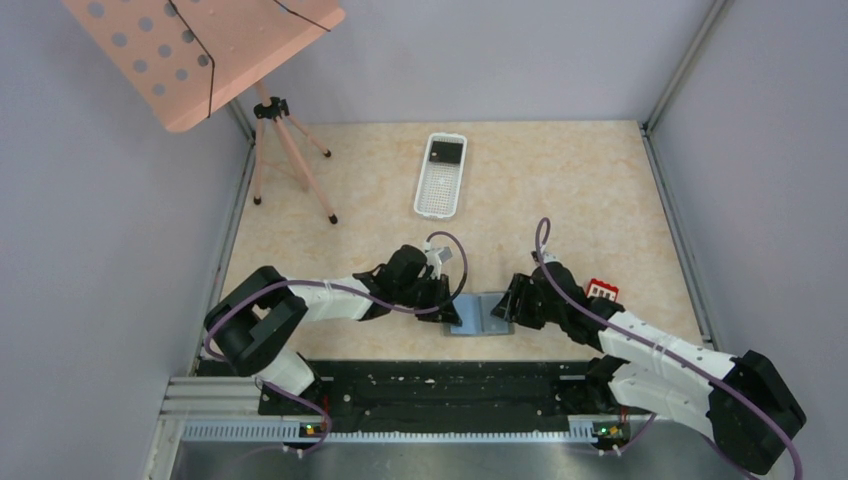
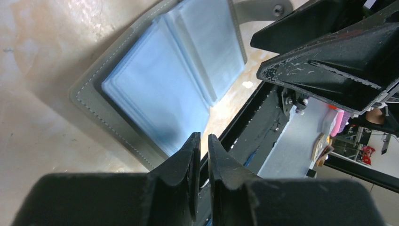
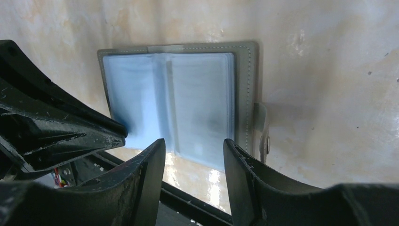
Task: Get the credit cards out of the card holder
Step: Remove the credit card from the card holder.
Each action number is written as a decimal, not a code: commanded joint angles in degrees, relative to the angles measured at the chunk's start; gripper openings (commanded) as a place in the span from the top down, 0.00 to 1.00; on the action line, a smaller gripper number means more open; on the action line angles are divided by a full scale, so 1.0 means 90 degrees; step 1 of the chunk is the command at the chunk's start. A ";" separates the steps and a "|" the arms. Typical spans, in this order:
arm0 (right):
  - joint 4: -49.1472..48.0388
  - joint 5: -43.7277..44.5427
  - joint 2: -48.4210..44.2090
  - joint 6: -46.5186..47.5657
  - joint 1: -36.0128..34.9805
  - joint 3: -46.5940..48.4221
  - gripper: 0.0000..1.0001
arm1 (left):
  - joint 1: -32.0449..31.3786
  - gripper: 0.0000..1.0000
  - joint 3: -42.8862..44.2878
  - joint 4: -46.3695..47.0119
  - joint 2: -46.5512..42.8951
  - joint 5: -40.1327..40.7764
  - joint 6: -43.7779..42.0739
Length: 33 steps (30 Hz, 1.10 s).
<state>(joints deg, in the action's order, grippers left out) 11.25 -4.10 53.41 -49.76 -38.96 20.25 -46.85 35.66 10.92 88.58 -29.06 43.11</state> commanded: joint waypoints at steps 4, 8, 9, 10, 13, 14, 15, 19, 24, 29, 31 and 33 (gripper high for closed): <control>-0.0381 0.0228 0.0190 -0.0066 -0.0001 -0.0145 0.51 | -0.0181 0.85 -0.0234 0.0458 0.0194 0.0249 -0.0111; -0.0500 0.0186 0.0233 -0.0122 -0.0005 -0.0241 0.52 | -0.0223 0.85 -0.0341 0.0628 0.0178 0.0288 -0.0097; -0.0523 0.0178 0.0237 -0.0130 0.0002 -0.0247 0.52 | -0.0224 0.85 -0.0370 0.0658 0.0177 0.0289 -0.0105; -0.0550 0.0155 0.0241 -0.0142 0.0001 -0.0258 0.53 | -0.0224 0.85 -0.0405 0.0702 0.0181 0.0283 -0.0104; -0.0707 0.0095 0.0189 -0.0223 0.0002 -0.0307 0.58 | -0.0229 0.85 -0.0483 0.0843 0.0188 0.0217 -0.0097; -0.0764 0.0087 0.0171 -0.0260 -0.0004 -0.0334 0.59 | -0.0230 0.85 -0.0505 0.0876 0.0182 0.0212 -0.0082; -0.0784 0.0071 0.0150 -0.0278 0.0002 -0.0341 0.61 | -0.0225 0.85 -0.0526 0.0906 0.0182 0.0211 -0.0081; -0.0636 0.0057 -0.0002 -0.0286 0.0000 -0.0284 0.65 | -0.0224 0.85 -0.0586 0.0955 0.0149 0.0248 -0.0076; 0.0034 0.0420 -0.0257 -0.0114 -0.0002 0.0038 0.59 | -0.0233 0.85 -0.0603 0.1018 0.0146 0.0248 -0.0070; -0.0045 0.0487 -0.0289 -0.0083 -0.0002 0.0126 0.57 | -0.0234 0.84 -0.0594 0.1110 0.0057 0.0102 0.0090; -0.0219 0.0345 -0.0191 -0.0122 -0.0008 0.0084 0.57 | -0.0234 0.84 -0.0603 0.1111 -0.0035 0.0153 0.0133; -0.0428 0.0204 -0.0058 -0.0143 -0.0005 0.0045 0.58 | -0.0228 0.84 -0.0581 0.1066 -0.0073 0.0237 0.0199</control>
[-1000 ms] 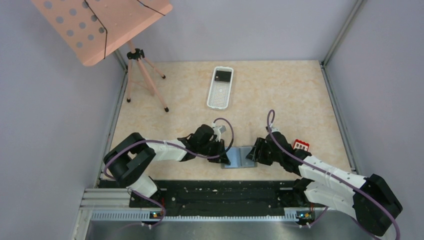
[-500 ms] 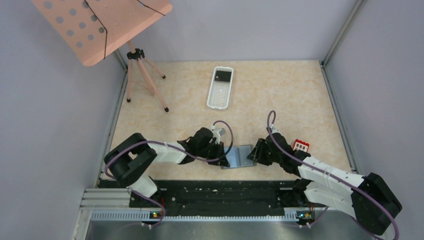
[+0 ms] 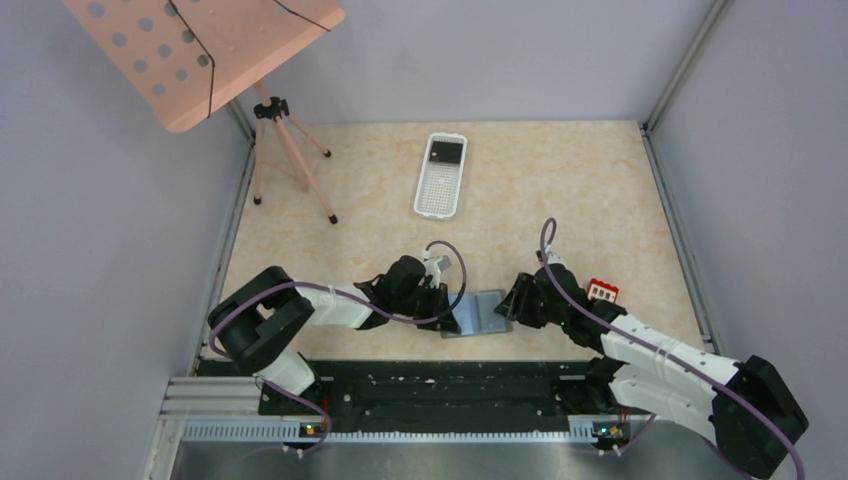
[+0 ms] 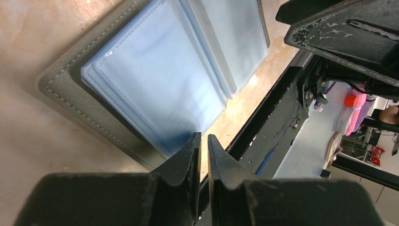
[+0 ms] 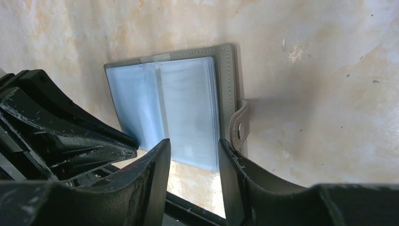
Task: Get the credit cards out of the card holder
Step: Remove the credit card from the card holder.
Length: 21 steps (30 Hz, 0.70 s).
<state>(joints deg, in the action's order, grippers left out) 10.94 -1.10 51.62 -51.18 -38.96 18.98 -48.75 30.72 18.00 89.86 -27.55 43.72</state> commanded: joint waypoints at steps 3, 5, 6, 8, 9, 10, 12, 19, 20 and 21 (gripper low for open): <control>-0.0561 -0.0241 0.0381 0.0026 0.0002 0.0200 0.58 | -0.0013 0.84 -0.0018 0.0260 -0.0151 0.0124 0.0166; -0.0601 -0.0213 0.0470 0.0059 0.0002 0.0216 0.59 | -0.0014 0.84 -0.0062 0.0324 -0.0084 0.0122 0.0194; -0.0626 -0.0183 0.0496 0.0068 0.0003 0.0213 0.59 | -0.0013 0.84 -0.0090 0.0376 -0.0045 0.0101 0.0215; -0.0679 -0.0132 0.0554 0.0093 -0.0007 0.0187 0.59 | -0.0013 0.84 -0.0147 0.0462 -0.0007 0.0062 0.0235; -0.0698 -0.0123 0.0599 0.0091 0.0001 0.0175 0.59 | -0.0021 0.84 -0.0176 0.0490 -0.0005 0.0068 0.0240; -0.0766 -0.0156 0.0643 0.0086 -0.0004 0.0145 0.59 | -0.0022 0.84 -0.0196 0.0489 0.0002 0.0093 0.0249; -0.0932 -0.0275 0.0720 0.0037 -0.0004 0.0090 0.60 | -0.0023 0.84 -0.0236 0.0521 0.0004 0.0102 0.0258; -0.1348 -0.0542 0.0663 -0.0169 -0.0004 -0.0042 0.69 | -0.0022 0.85 -0.0271 0.0661 0.0109 0.0056 0.0280; -0.1379 -0.0571 0.0634 -0.0183 0.0002 -0.0042 0.70 | -0.0018 0.85 -0.0253 0.0665 0.0128 0.0054 0.0285; -0.1432 -0.0617 0.0609 -0.0219 0.0001 -0.0048 0.71 | -0.0022 0.85 -0.0250 0.0678 0.0144 0.0049 0.0285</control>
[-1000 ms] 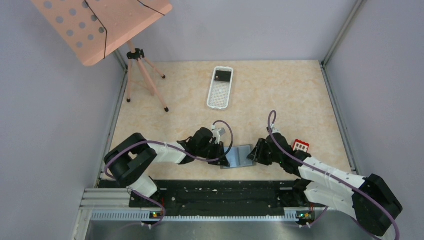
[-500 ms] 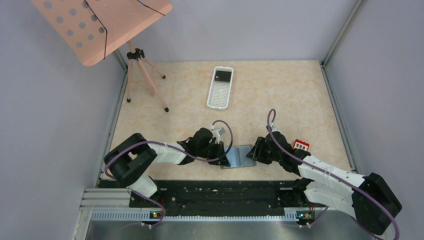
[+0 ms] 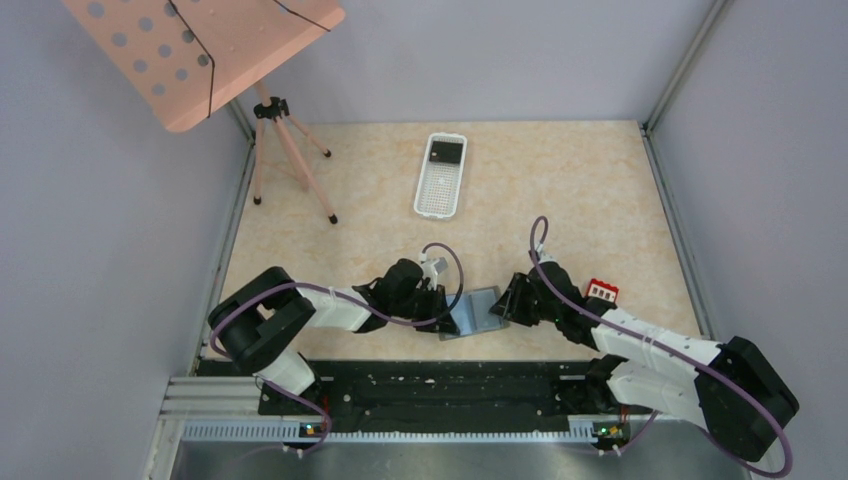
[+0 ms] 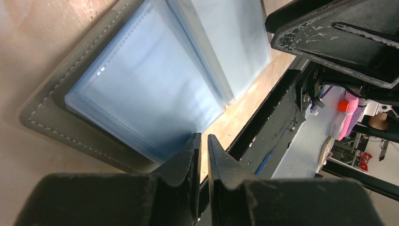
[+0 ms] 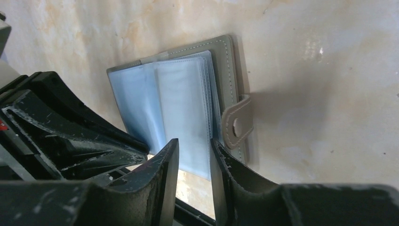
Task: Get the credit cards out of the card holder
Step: Remove the credit card from the card holder.
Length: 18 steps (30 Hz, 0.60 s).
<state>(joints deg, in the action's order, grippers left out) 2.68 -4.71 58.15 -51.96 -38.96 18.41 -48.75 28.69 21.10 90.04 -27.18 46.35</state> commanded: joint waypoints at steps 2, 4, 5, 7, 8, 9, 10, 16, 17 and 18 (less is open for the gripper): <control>-0.0649 -0.0336 -0.0175 -0.0221 -0.0004 -0.0027 0.70 | -0.0023 0.85 -0.0051 0.0393 0.0127 -0.0002 0.0014; -0.0821 -0.0473 -0.0199 -0.0308 -0.0008 -0.0070 0.70 | -0.0023 0.85 -0.0082 0.0427 0.0121 -0.0004 0.0037; -0.0900 -0.0535 -0.0203 -0.0370 -0.0003 -0.0113 0.71 | -0.0027 0.85 -0.0089 0.0442 0.0100 -0.0016 0.0045; -0.1115 -0.0669 -0.0194 -0.0502 -0.0006 -0.0183 0.70 | -0.0023 0.85 -0.0100 0.0466 0.0053 -0.0027 0.0062; -0.1227 -0.0743 -0.0186 -0.0576 -0.0006 -0.0221 0.70 | -0.0023 0.85 -0.0095 0.0468 0.0017 -0.0027 0.0065; -0.1326 -0.0814 -0.0182 -0.0646 -0.0007 -0.0251 0.70 | -0.0024 0.85 -0.0084 0.0463 -0.0018 -0.0022 0.0080; -0.1370 -0.0873 -0.0190 -0.0691 -0.0007 -0.0253 0.70 | -0.0018 0.85 -0.0074 0.0442 -0.0060 -0.0018 0.0107; -0.1499 -0.1004 -0.0407 -0.0940 -0.0002 -0.0294 0.70 | -0.0013 0.85 0.0064 0.0330 -0.0207 -0.0001 0.0185; -0.1508 -0.1014 -0.0448 -0.0966 -0.0014 -0.0310 0.70 | -0.0013 0.85 0.0100 0.0236 -0.0281 0.0057 0.0169; -0.1508 -0.1015 -0.0478 -0.0982 -0.0021 -0.0313 0.70 | -0.0013 0.85 0.0138 0.0105 -0.0359 0.0146 0.0139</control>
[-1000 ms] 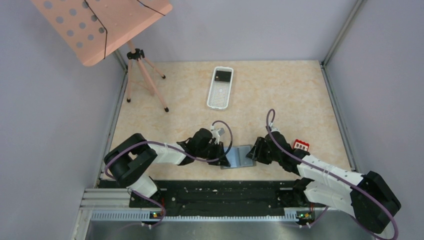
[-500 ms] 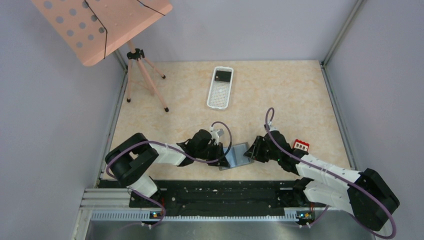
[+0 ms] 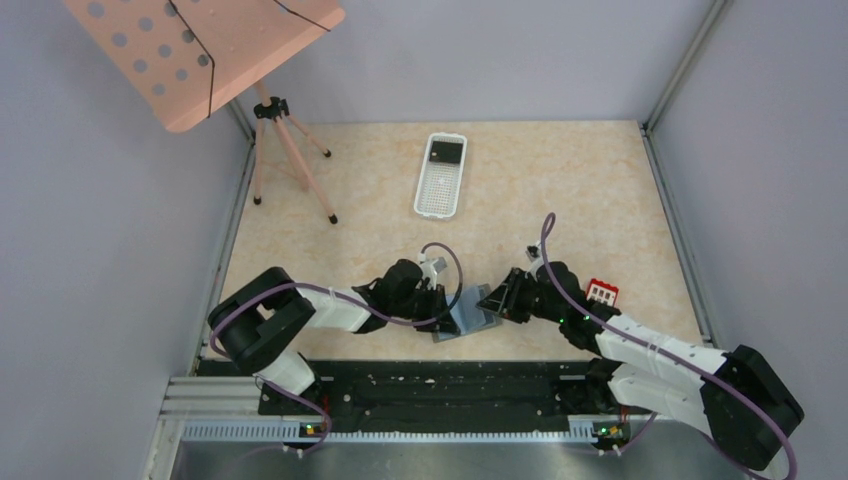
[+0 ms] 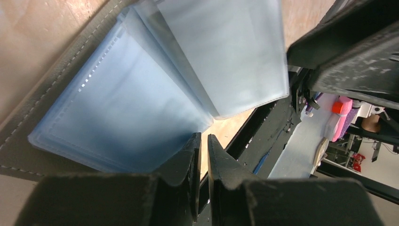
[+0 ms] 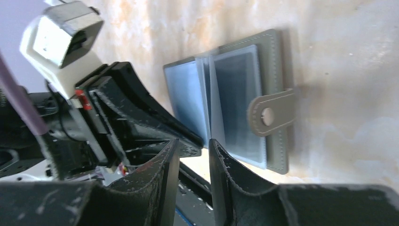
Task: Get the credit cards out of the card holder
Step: Remove the credit card from the card holder.
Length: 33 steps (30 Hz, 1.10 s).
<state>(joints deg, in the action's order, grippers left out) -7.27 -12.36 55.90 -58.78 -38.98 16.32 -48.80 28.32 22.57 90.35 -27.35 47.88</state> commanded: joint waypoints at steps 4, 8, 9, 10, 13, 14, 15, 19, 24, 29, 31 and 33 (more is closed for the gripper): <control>-0.0356 -0.0098 -0.0269 -0.0217 -0.0017 -0.0135 0.69 | 0.0056 0.83 0.0351 -0.0831 -0.0847 0.0663 -0.0191; -0.0443 -0.0099 -0.0210 -0.0238 -0.0020 -0.0153 0.69 | 0.0160 0.82 0.0462 -0.1563 -0.1332 0.1171 -0.0204; -0.0458 -0.0092 -0.0194 -0.0240 -0.0021 -0.0154 0.69 | 0.0172 0.82 0.0451 -0.1691 -0.1429 0.1284 -0.0212; -0.0470 -0.0084 -0.0173 -0.0243 -0.0021 -0.0146 0.69 | 0.0184 0.82 0.0454 -0.1844 -0.1500 0.1426 -0.0245; -0.0472 -0.0108 -0.0061 -0.0200 -0.0024 -0.0085 0.68 | 0.0215 0.82 0.0431 -0.2197 -0.1615 0.1640 -0.0370; -0.0479 -0.0124 -0.0014 -0.0181 -0.0033 -0.0064 0.68 | 0.0230 0.82 0.0404 -0.2250 -0.1625 0.1690 -0.0383; -0.0473 -0.0130 0.0028 -0.0147 -0.0050 -0.0040 0.68 | 0.0240 0.82 0.0366 -0.2270 -0.1637 0.1721 -0.0393; -0.0516 -0.0092 0.0201 -0.0103 -0.0120 -0.0059 0.68 | 0.0253 0.82 0.0311 -0.2353 -0.1584 0.1963 -0.0492; -0.0608 -0.0039 0.0326 -0.0097 -0.0146 -0.0143 0.68 | 0.0269 0.81 0.0354 -0.2450 -0.1429 0.2148 -0.0640; -0.0652 0.0005 0.0399 -0.0004 -0.0159 -0.0119 0.68 | 0.0268 0.82 0.0326 -0.2418 -0.1252 0.2205 -0.0693; -0.0755 -0.0006 0.0430 0.0019 -0.0182 -0.0117 0.68 | 0.0273 0.82 0.0278 -0.2316 -0.1159 0.2080 -0.0695; -0.0830 0.0006 0.0482 -0.0006 -0.0216 -0.0099 0.68 | 0.0272 0.83 0.0193 -0.2143 -0.1099 0.1936 -0.0649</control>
<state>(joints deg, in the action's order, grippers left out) -11.05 -13.15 59.44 -59.83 -40.03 14.87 -46.57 30.98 0.58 79.18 -9.08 42.89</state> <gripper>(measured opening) 0.318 0.177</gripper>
